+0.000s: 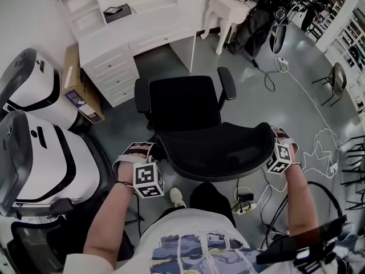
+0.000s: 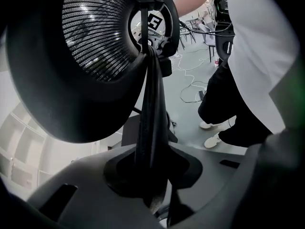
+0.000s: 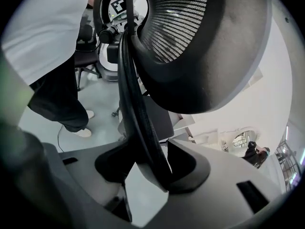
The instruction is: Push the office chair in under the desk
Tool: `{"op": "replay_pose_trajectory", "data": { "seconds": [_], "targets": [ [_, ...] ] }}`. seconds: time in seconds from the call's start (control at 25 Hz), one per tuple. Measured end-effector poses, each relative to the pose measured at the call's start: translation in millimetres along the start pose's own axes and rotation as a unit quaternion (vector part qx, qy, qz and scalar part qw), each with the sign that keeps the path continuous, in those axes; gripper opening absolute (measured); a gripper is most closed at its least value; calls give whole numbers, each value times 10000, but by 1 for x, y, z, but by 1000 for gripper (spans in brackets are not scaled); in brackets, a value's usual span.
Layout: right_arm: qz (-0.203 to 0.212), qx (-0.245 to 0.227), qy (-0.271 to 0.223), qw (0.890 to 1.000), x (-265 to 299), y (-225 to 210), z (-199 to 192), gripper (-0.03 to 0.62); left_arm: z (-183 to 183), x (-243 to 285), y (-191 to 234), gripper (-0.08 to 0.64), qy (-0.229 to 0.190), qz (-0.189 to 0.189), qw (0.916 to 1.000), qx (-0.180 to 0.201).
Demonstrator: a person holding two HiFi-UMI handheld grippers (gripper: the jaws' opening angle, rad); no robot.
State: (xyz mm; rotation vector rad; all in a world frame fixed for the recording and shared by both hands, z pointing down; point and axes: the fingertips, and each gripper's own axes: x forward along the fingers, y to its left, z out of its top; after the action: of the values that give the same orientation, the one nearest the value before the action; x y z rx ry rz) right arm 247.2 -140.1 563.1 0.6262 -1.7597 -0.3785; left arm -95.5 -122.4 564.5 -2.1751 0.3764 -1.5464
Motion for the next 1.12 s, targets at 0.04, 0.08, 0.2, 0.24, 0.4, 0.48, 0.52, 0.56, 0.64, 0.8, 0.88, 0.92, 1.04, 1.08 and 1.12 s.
{"op": "replay_pose_trajectory", "data": {
  "seconds": [0.04, 0.08, 0.2, 0.24, 0.4, 0.48, 0.52, 0.56, 0.64, 0.8, 0.88, 0.92, 1.04, 1.08, 1.12],
  "targets": [
    [11, -25, 4, 10000, 3, -7, -3, 216, 3, 3, 4, 101, 6, 8, 10000, 5],
    [14, -55, 1, 10000, 6, -14, -6, 216, 6, 6, 9, 98, 11, 2, 10000, 8],
    [-11, -130, -37, 9999, 16, -33, -15, 216, 15, 15, 19, 95, 37, -57, 10000, -15],
    [-17, -146, -59, 9999, 19, -39, -17, 216, 17, 18, 23, 94, 55, -59, 10000, -26],
    [36, -242, -139, 9996, 35, -62, -27, 216, 25, 32, 37, 94, 148, -115, 9997, -180],
    [34, -301, -198, 9993, 43, -76, -32, 216, 29, 39, 47, 94, 186, -163, 9994, -245],
    [42, -336, -221, 9992, 48, -83, -35, 216, 31, 42, 52, 94, 206, -176, 9993, -276],
    [55, -374, -242, 9990, 52, -89, -37, 216, 33, 46, 55, 94, 229, -183, 9991, -312],
    [67, -446, -290, 9986, 62, -103, -38, 216, 34, 53, 64, 94, 280, -183, 9987, -382],
    [90, -573, -354, 9977, 81, -132, -43, 216, 38, 68, 85, 94, 350, -190, 9980, -500],
    [102, -613, -390, 9973, 90, -146, -45, 216, 40, 75, 95, 94, 381, -201, 9975, -552],
    [110, -635, -406, 9971, 94, -153, -46, 216, 40, 78, 100, 94, 396, -199, 9974, -572],
    [137, -699, -446, 9965, 108, -172, -46, 216, 39, 88, 116, 94, 433, -178, 9969, -628],
    [147, -718, -459, 9963, 113, -178, -46, 216, 38, 91, 121, 94, 448, -181, 9967, -653],
    [158, -734, -473, 9961, 117, -184, -46, 216, 38, 94, 126, 94, 464, -188, 9964, -680]
  ]
}}
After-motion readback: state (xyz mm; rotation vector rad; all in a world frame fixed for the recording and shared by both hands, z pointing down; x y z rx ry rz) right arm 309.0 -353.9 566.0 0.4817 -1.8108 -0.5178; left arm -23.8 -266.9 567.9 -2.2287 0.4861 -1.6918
